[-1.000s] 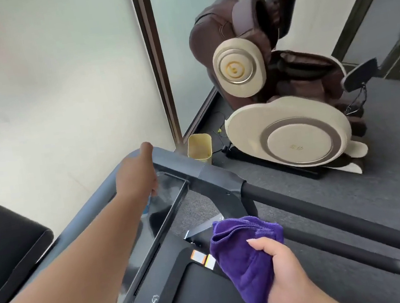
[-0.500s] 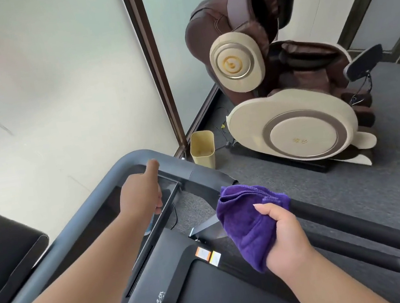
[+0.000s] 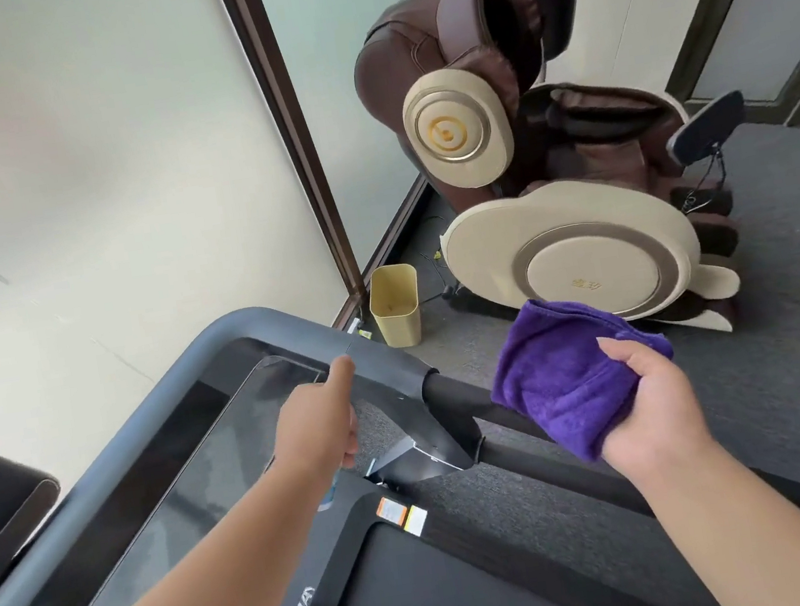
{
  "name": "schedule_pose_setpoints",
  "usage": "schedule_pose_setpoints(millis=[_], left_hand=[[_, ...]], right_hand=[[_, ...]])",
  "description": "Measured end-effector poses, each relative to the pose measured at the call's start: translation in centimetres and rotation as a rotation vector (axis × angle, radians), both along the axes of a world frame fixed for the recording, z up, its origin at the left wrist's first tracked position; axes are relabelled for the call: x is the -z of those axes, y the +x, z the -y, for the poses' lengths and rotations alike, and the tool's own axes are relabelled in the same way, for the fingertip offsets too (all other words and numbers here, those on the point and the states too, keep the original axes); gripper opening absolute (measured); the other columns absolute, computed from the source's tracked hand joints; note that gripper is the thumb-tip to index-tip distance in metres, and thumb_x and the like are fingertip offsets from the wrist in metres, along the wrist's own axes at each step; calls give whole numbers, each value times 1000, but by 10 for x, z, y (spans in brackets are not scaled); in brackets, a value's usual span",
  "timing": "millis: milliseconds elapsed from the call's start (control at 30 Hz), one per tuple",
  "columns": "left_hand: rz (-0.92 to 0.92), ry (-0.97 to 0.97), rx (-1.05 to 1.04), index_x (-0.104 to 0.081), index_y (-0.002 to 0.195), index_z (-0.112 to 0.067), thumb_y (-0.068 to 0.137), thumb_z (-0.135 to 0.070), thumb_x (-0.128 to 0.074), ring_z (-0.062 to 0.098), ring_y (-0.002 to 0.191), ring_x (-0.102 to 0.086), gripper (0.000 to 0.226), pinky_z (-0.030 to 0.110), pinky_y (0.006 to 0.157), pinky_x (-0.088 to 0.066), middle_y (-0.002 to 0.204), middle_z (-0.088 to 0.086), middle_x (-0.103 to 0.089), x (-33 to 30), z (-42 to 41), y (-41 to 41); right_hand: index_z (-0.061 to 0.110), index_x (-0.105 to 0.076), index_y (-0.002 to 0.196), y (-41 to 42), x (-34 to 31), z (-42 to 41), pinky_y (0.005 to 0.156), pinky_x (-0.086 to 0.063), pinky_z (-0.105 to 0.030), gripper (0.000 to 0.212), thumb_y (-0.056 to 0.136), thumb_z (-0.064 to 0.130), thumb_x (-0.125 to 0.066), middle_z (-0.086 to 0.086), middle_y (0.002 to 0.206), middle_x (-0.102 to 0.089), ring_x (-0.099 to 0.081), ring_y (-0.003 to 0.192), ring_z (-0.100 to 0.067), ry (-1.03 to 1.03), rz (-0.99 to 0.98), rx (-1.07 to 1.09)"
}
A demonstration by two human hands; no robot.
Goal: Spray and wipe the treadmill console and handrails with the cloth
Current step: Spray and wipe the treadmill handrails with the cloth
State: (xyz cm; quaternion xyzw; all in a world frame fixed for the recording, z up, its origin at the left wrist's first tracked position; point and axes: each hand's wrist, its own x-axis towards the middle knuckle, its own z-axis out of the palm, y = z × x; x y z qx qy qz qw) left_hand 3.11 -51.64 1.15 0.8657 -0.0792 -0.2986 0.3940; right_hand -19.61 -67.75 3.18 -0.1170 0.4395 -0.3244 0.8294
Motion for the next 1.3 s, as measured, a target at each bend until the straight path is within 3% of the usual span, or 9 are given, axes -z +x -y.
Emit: schedule_pose_setpoints(millis=[167, 433, 633, 733, 800, 967, 1033, 1133, 1300], left_hand=[[-32, 26, 71, -53, 59, -2, 104, -57, -39, 26, 43, -52, 73, 32, 59, -46, 50, 16, -57, -1, 18, -28], [-119, -69, -180, -55, 64, -2, 101, -68, -40, 31, 58, -59, 77, 34, 62, -48, 59, 17, -59, 0, 6, -21], [-167, -97, -198, -55, 64, -3, 100, -70, -42, 29, 52, -56, 77, 32, 59, -49, 58, 16, -58, -1, -16, 13], [-190, -113, -174, -55, 64, -3, 100, -71, -41, 28, 52, -56, 78, 31, 61, -50, 57, 16, -58, -2, -27, 40], [-213, -142, -158, -55, 65, -4, 98, -71, -43, 27, 49, -55, 76, 31, 61, -50, 56, 16, -58, -2, -36, 58], [-225, -220, -123, -58, 58, -2, 99, -66, -47, 27, 44, -54, 77, 29, 50, -50, 59, 20, -59, 2, -60, 100], [-223, -244, -127, -57, 52, -5, 100, -65, -47, 27, 45, -55, 77, 31, 51, -51, 59, 20, -59, 2, -69, 116], [-254, -241, -129, -55, 51, -8, 100, -67, -45, 27, 45, -56, 78, 32, 55, -53, 55, 15, -59, 0, -80, 135], [-272, -248, -87, -54, 60, -5, 99, -68, -45, 26, 44, -54, 74, 28, 49, -51, 55, 14, -56, -1, -80, 132]], right_hand=[[21, -72, 107, -17, 0, 15, 106, -49, -57, 15, 96, 15, -63, -8, 114, -79, -70, 115, -33, 3, -9, -55], [18, -68, 130, 20, 3, 18, 98, -53, -42, 31, 102, 29, -61, -5, 120, -78, -73, 113, -21, -69, 33, -178], [27, -74, 97, 107, 16, -36, 78, -54, -31, 14, 103, 34, -63, -6, 91, -78, -70, 85, -16, -634, -404, -469], [27, -69, 113, 162, 42, -57, 105, -47, -45, 25, 105, 43, -53, -2, 114, -72, -64, 115, -22, -999, -635, -637], [28, -62, 133, 200, 61, -70, 126, -19, -56, 41, 106, 50, -41, -1, 149, -57, -38, 149, -29, -1255, -930, -790], [37, -33, 161, 288, 77, -118, 127, -4, -60, 84, 87, 62, 0, -1, 174, -18, -8, 160, -35, -1704, -1177, -1012], [34, -18, 165, 318, 79, -129, 126, -1, -62, 79, 93, 59, -1, -5, 176, -5, -2, 160, -38, -1793, -1261, -1121], [30, -5, 167, 347, 86, -130, 125, -3, -65, 74, 104, 60, -31, -9, 175, 1, 1, 159, -43, -1781, -1383, -1091], [31, -3, 166, 343, 87, -118, 125, -11, -64, 76, 103, 59, -36, -11, 175, -4, -9, 157, -44, -1847, -1413, -1089]])
